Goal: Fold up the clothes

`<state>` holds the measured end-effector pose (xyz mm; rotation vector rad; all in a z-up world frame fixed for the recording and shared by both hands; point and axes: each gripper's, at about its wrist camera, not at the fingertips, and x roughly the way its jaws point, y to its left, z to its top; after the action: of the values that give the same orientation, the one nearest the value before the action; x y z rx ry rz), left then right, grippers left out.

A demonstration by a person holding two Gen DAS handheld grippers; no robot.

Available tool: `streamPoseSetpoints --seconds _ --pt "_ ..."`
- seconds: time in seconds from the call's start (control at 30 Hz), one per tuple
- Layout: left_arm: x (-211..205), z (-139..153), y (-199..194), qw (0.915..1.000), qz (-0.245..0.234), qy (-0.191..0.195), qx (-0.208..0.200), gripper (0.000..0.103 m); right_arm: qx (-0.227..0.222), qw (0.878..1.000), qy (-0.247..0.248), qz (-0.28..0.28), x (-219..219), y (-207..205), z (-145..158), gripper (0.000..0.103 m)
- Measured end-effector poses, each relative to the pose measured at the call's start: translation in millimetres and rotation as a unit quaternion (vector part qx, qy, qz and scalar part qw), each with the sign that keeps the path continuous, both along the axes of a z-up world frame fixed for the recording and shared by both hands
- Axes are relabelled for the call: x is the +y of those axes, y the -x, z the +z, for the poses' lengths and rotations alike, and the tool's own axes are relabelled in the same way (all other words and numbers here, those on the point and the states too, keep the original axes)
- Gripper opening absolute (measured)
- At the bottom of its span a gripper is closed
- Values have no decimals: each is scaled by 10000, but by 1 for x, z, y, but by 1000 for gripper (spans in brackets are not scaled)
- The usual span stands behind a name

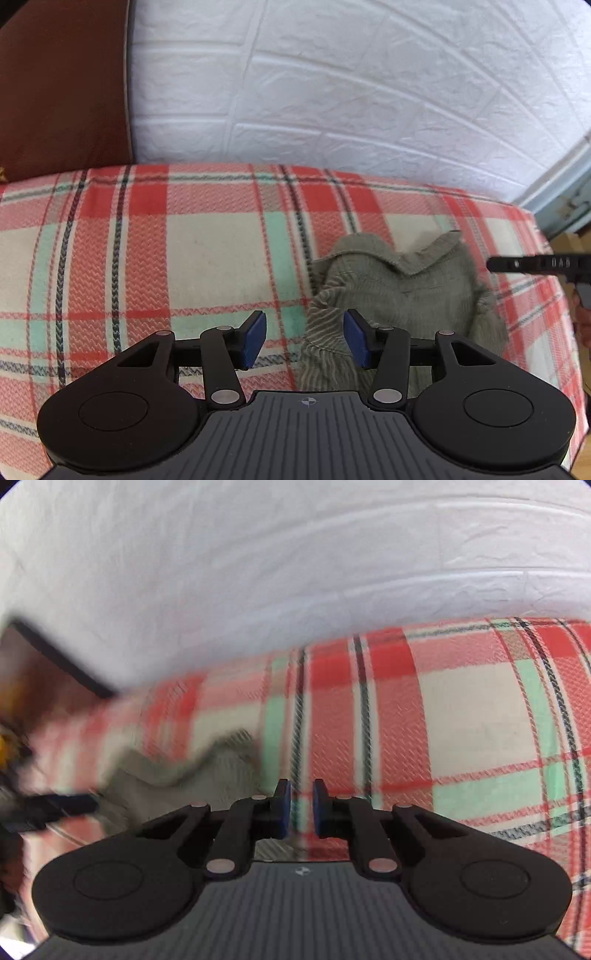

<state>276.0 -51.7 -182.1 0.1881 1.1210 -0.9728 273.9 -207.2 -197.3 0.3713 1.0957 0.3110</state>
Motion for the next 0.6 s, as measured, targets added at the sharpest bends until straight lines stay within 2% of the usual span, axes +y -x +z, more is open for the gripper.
streamPoseSetpoints --seconds 0.07,0.1,0.13,0.23,0.5,0.57,0.6 --pt "-3 0 3 9998 -195 -16 -2 64 -4 9996 -261 121 -5 0 3 25" --pt "-6 -3 4 9996 -278 -69 3 64 -33 9995 -215 232 -2 0 3 39" --pt "-10 -5 5 9993 -362 -123 7 64 -51 9993 -158 343 1 -1 3 45" --pt "-19 -15 5 9986 -474 -204 82 64 -14 9980 -14 626 13 -7 -4 45" --pt "-36 -29 5 9976 -610 -164 272 65 17 9925 -30 1220 37 -20 -16 45" --pt "-38 -32 4 9976 -590 -137 326 62 37 9921 -50 1250 38 -22 -20 43" --pt "-39 -33 3 9976 -582 -111 355 58 89 9924 -106 1219 36 -23 -21 39"
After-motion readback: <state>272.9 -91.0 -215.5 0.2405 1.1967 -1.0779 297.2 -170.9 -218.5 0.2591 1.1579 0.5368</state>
